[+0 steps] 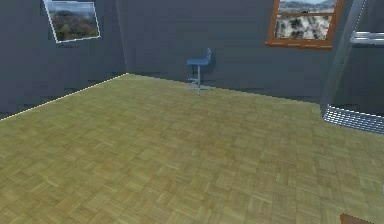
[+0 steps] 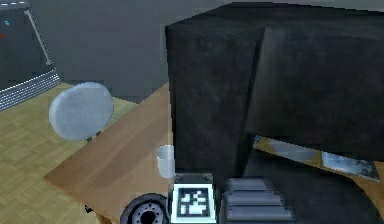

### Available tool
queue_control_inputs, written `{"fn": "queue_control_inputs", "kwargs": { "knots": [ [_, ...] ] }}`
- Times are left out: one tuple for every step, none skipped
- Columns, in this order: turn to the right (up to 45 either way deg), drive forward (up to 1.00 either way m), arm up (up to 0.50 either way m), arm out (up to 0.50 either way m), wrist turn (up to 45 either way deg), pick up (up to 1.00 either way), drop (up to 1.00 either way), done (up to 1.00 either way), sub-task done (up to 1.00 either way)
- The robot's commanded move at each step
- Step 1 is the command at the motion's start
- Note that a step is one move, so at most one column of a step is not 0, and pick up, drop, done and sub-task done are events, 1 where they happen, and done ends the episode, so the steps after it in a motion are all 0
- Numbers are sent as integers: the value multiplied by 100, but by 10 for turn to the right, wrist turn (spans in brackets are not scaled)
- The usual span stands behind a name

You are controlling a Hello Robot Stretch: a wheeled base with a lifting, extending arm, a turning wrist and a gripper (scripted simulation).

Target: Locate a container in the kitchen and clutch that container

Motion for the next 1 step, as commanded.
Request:
{"fn": "queue_control_inputs", "kwargs": {
  "knots": [
    [0, 0, 0, 20, 0, 0, 0, 0, 0]
  ]
}}
